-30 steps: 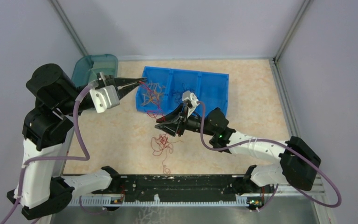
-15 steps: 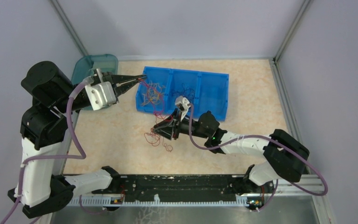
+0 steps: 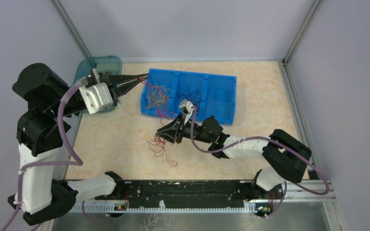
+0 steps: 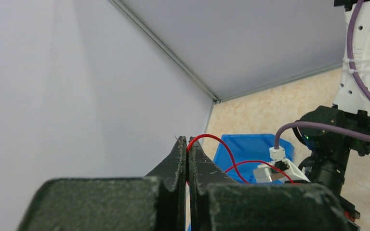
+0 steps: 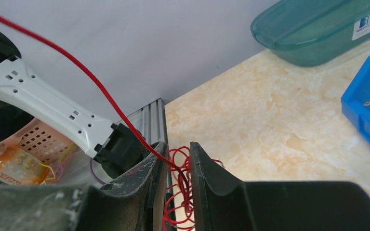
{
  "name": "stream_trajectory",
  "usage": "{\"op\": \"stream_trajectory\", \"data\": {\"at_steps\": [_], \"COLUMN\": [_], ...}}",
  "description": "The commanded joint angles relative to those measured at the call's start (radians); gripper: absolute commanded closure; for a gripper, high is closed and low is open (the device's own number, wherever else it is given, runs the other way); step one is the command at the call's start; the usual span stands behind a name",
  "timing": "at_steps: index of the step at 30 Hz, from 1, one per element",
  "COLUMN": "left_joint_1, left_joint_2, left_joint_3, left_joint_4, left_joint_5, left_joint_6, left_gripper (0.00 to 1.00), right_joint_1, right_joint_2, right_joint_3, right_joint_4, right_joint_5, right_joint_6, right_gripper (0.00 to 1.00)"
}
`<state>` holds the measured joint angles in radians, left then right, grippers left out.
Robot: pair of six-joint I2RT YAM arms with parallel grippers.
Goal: Untangle the cables
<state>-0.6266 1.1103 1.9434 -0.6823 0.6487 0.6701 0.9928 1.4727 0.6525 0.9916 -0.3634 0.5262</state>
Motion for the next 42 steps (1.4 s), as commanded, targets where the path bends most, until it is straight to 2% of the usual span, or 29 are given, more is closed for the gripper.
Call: {"op": "stream_trajectory", "data": {"at_steps": [1,8,23,29,34,39,42], "left_joint_1": [-0.003,-0.003,-0.003,-0.003,-0.003,-0.001,0.001], "left_joint_2": [0.009,0.022,0.084,0.084,0.065,0.065,0.063], "left_joint_3": [0.042,0.072,0.226,0.242,0.223,0.245,0.243], "left_joint_4": [0.054,0.072,0.225,0.338,0.478,0.486,0.544], "left_joint_5": [0.023,0.031,0.014,-0.058,-0.132,-0.135,-0.178], "left_joint_6": [-0.033,-0.065,-0.201,-0.181,-0.180,-0.175,-0.133], "left_gripper": [1.00,1.00,1.00,1.00,1.00,1.00,1.00], "right_joint_1": [0.012,0.012,0.031,0.050,0.052,0.053,0.055], "right_joint_2": [0.061,0.132,0.166,0.158,0.157,0.153,0.153], "right_joint_3": [-0.006,-0.016,-0.035,-0.032,-0.043,-0.056,-0.072], "right_joint_4": [0.162,0.228,0.071,-0.017,-0.022,-0.015,-0.018], "right_joint_5": [0.015,0.011,0.108,0.208,0.257,0.278,0.288], "right_joint_6": [0.070,0.108,-0.019,-0.080,-0.086,-0.090,-0.092], "right_gripper": [0.76,0.79,0.77,0.73,0.72,0.72,0.72]}}
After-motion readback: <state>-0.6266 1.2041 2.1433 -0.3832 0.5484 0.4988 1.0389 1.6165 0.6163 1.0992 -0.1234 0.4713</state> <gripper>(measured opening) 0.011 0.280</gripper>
